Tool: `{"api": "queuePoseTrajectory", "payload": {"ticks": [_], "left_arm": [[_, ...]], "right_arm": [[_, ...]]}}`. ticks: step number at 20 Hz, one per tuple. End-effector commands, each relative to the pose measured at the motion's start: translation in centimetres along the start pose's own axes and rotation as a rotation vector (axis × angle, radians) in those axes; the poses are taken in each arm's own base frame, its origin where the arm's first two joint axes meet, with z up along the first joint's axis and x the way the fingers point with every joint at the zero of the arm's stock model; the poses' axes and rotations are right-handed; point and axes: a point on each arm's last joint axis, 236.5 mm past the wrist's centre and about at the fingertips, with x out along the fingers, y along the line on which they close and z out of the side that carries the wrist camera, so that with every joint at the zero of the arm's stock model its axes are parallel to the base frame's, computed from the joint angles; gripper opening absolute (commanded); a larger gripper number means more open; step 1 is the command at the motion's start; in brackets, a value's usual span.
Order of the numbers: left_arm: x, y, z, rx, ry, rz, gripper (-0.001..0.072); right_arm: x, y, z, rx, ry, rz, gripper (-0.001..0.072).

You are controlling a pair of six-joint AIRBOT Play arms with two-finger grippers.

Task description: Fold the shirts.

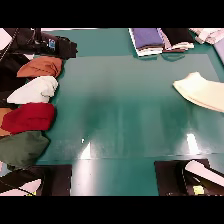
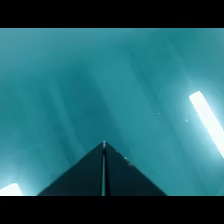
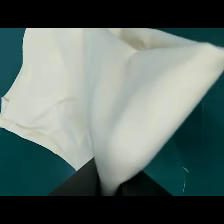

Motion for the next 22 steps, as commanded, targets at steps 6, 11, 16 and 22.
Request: {"api": "queuePoseTrajectory", "payload": {"ticks": [6,11,16,22], "left_arm": [[0.0,0.0,0.1,0.024,-0.005,0.0,0.0029],[0.0,0.0,0.0,0.039,-0.002,0.0,0.003],[0.0,0.0,-0.1,0.047,0.004,0.0,0.003],[0.0,0.0,0.3,0.046,-0.012,0.001,0.003]], "right_arm": [[-1.7,-5.8,-8.9,-0.036,0.146,-0.213,0.0016],[-2.3,-6.0,-12.0,-0.137,0.285,-0.288,0.0304],[-4.5,-6.0,-10.3,-0.161,0.275,-0.328,0.0521],[-7.3,11.8,-8.2,-0.258,0.182,0.166,0.0521]]}}
